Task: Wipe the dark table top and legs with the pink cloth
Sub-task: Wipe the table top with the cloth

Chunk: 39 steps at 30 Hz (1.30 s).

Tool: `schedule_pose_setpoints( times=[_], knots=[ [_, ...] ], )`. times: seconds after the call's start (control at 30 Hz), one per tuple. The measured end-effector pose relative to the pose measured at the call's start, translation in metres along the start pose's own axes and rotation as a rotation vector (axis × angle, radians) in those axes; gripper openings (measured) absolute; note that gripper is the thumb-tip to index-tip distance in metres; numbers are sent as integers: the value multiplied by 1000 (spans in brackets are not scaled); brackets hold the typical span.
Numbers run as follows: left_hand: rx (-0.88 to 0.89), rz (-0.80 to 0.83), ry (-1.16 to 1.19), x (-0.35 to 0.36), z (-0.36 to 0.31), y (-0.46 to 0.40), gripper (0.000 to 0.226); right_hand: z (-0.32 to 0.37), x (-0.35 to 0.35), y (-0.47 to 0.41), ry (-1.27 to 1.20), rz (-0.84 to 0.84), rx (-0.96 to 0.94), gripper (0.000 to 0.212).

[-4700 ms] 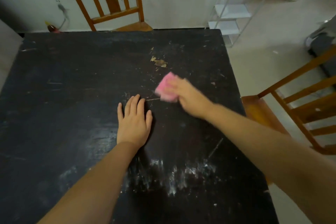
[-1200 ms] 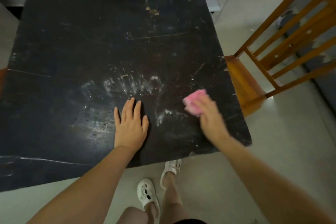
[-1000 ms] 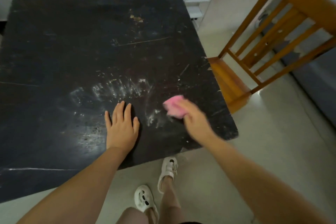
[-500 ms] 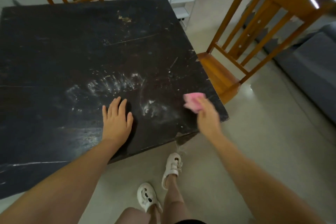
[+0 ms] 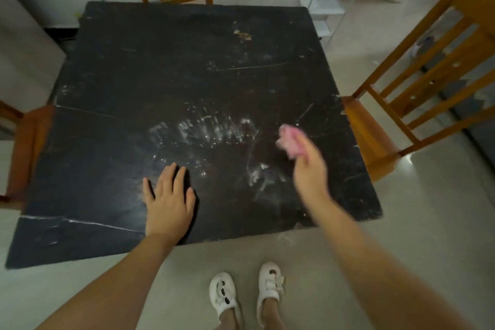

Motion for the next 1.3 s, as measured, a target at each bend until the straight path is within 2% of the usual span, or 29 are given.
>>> schedule_pose_setpoints(
  times=[0.07, 0.13, 0.17, 0.23, 0.3, 0.37, 0.47, 0.5, 0.57, 0.63, 0.7, 0.77, 0.9, 1.0, 1.07, 1.1, 1.17, 1.23, 1.3],
  knots=[
    [10, 0, -24, 2, 2, 0, 58, -1, -6, -72, 95, 44, -1, 49],
    [21, -8, -54, 4, 2, -1, 56, -9, 2, -114, 304, 77, -3, 45],
    [24, -9, -64, 4, 1, -1, 56, -11, 11, -117, 411, 93, -61, 46],
    [27, -9, -76, 5, 1, 0, 55, -15, 35, -86, 491, 195, -304, 52],
    [28, -8, -85, 6, 2, 0, 55, -14, 46, -27, 464, 395, -473, 62],
    [22, -3, -87, 6, 1, 0, 55, -16, 39, 22, 405, 576, -529, 67],
    [17, 6, -96, 5, 1, 0, 55, -3, 26, 49, 268, 828, -422, 62],
    [18, 12, -99, 5, 1, 1, 55, 6, 26, 38, 207, 850, -374, 59],
    [12, 9, -104, 5, 2, 0, 55, 27, 37, -18, 124, 721, -357, 54],
    [12, 2, -110, 5, 1, 0, 55, 38, 57, -94, 191, 530, -370, 53],
    [13, -18, -120, 5, 1, 0, 53, 40, 79, -147, 343, 471, -358, 54],
    [12, -34, -113, 5, 0, 0, 52, 31, 99, -149, 449, 481, -403, 54],
    [9, -40, -110, 4, 1, -1, 51, 17, 97, -45, 307, 756, -652, 59],
    [9, -31, -120, 5, 1, -1, 50, 11, 71, 14, 257, 993, -579, 61],
    [7, -35, -123, 5, 2, -1, 50, 22, 67, 11, 179, 1100, -508, 59],
    [11, -37, -123, 6, 2, -1, 51, 35, 72, -5, 133, 1074, -485, 57],
    [21, -47, -131, 7, 3, -1, 51, 57, 94, -59, 129, 865, -464, 51],
    [26, -54, -142, 8, 4, 0, 51, 73, 124, -119, 244, 663, -473, 55],
    [30, -55, -145, 9, 4, 0, 51, 73, 149, -145, 388, 611, -467, 56]
  ],
)
Point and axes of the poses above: each hand's wrist, its own y-axis away from the middle knuckle, its own x-axis out of the palm, z = x × y, the point moved 3 cm from there along -y, towards the middle knuckle, and after that the axes turned 11 degrees about -z, right-handed, at the moved point
